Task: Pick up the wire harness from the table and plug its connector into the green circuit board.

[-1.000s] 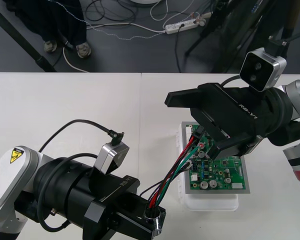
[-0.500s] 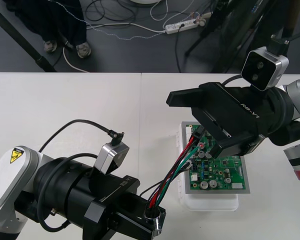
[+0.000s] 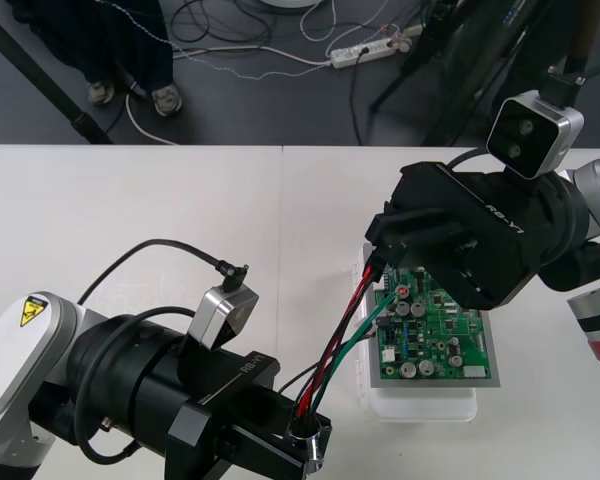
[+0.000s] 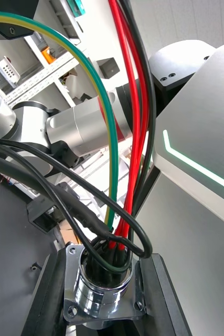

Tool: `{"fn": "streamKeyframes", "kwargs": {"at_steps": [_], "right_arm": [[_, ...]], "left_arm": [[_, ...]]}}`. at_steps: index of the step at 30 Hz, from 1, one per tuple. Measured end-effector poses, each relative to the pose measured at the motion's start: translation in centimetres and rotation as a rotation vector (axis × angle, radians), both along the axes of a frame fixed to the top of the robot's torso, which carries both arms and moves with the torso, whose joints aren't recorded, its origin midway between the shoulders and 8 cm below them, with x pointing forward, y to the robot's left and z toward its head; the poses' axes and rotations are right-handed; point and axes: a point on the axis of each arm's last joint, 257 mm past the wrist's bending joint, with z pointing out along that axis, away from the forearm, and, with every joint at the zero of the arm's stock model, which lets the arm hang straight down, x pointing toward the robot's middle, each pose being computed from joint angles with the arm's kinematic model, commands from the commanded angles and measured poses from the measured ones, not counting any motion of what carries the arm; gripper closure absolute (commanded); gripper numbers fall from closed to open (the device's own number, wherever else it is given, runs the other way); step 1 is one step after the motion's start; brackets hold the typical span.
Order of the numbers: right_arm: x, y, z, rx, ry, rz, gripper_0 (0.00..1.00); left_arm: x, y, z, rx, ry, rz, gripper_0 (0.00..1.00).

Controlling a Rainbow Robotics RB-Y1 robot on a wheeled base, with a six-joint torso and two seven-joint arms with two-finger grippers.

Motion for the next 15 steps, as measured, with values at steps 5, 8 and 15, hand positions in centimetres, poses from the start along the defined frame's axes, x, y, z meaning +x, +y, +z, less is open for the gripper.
{"fn": "streamKeyframes", "kwargs": {"at_steps": [5, 8, 15], "right_arm": [[-0.01, -0.04, 0.07, 0.003, 0.001, 0.001, 1.00], [-0.03, -0.08, 0.14, 0.005, 0.002, 0.002, 1.00], [-0.05, -0.17, 0.26, 0.010, 0.004, 0.004, 1.00]], "left_arm": [[-0.01, 0.00, 0.00, 0.000, 0.000, 0.000, 1.00], [-0.01, 0.00, 0.00, 0.000, 0.000, 0.000, 1.00], [-0.01, 0.00, 0.00, 0.000, 0.000, 0.000, 1.00]]}}
